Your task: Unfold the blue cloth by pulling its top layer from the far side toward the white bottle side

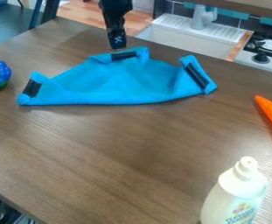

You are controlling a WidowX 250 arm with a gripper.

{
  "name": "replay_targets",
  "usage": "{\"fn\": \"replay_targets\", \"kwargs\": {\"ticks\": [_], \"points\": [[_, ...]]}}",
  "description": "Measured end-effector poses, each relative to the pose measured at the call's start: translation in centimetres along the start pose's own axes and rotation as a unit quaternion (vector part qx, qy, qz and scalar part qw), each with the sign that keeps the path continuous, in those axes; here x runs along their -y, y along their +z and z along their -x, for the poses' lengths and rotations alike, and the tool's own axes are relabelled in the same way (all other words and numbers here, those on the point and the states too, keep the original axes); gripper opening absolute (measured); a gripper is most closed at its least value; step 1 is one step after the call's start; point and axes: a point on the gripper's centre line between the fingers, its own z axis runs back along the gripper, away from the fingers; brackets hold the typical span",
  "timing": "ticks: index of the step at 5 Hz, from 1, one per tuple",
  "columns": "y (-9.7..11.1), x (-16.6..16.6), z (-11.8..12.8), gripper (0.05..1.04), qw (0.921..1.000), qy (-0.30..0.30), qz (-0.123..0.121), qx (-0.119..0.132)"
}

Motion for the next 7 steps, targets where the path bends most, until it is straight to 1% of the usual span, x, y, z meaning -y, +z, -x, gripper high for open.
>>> {"fn": "replay_targets", "kwargs": {"ticks": [1,2,3,4,5,6,7], "points": [[-0.4,0.2,-0.3,1.000,0.9999,-0.010,-0.007,-0.002],[-2.5,1.0,-0.1,1.000,0.9997,-0.015,0.001,-0.017],[-3.3,1.0,-0.3,1.000,0.9995,-0.016,-0.005,-0.028],[-4.5,1.0,-0.5,0.959,0.9990,-0.017,-0.011,-0.040],[-4.5,0.8,-0.7,0.704,0.9991,-0.014,-0.014,-0.038],[-4.6,0.8,-0.8,0.372,0.9992,-0.020,-0.013,-0.033],[-4.6,1.1,-0.9,0.175,0.9994,-0.025,0.000,-0.023]]}}
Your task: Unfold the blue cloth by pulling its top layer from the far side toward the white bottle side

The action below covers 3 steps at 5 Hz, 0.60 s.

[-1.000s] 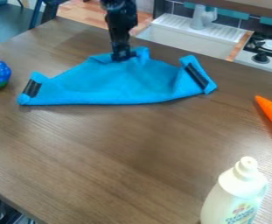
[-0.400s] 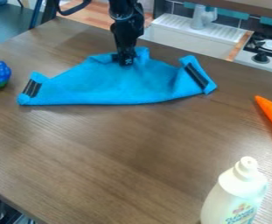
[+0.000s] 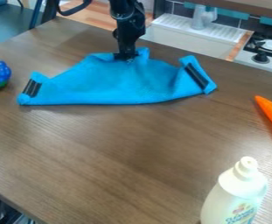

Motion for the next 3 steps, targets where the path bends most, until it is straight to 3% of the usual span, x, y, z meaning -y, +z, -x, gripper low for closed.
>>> {"fn": "replay_targets", "kwargs": {"ticks": [1,3], "points": [[0.9,0.0,0.4,0.065,0.9997,0.004,0.021,0.013],[5.3,1.2,-0.1,0.050,0.9982,-0.018,0.016,0.055]]}}
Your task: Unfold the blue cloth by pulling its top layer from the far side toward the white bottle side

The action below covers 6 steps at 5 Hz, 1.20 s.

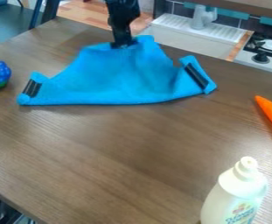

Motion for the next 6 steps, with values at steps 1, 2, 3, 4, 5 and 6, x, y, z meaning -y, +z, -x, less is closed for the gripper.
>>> {"fn": "replay_targets", "kwargs": {"ticks": [1,2,3,4,5,6], "points": [[2.1,2.9,-0.3,0.050,0.9992,-0.033,0.007,0.023],[3.1,6.0,-0.3,0.050,0.9975,-0.062,0.014,0.029],[4.4,9.7,-0.2,0.050,0.9941,-0.100,0.018,0.038],[5.4,12.3,0.2,0.050,0.9917,-0.118,0.032,0.040],[8.0,15.1,0.3,0.050,0.9881,-0.133,0.049,0.060],[9.9,17.1,0.5,0.050,0.9839,-0.152,0.061,0.072]]}}
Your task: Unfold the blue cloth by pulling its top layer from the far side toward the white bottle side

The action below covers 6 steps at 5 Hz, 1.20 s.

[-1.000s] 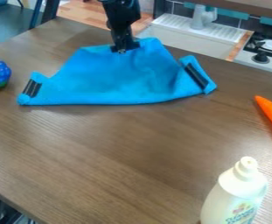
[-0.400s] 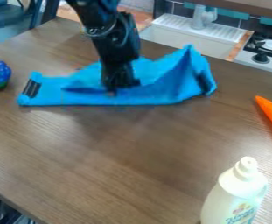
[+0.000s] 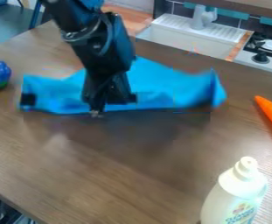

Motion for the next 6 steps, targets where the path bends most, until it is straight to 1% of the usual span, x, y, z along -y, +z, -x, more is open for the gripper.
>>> {"fn": "replay_targets", "kwargs": {"ticks": [1,3,4,6], "points": [[0.0,1.5,-0.9,0.050,0.9995,-0.003,0.031,-0.006],[-1.5,3.9,-2.1,0.050,0.9957,0.006,0.089,-0.025],[-2.0,4.7,-2.2,0.050,0.9923,0.014,0.121,-0.023],[-1.4,7.2,-3.4,0.050,0.9816,0.009,0.190,-0.011]]}}
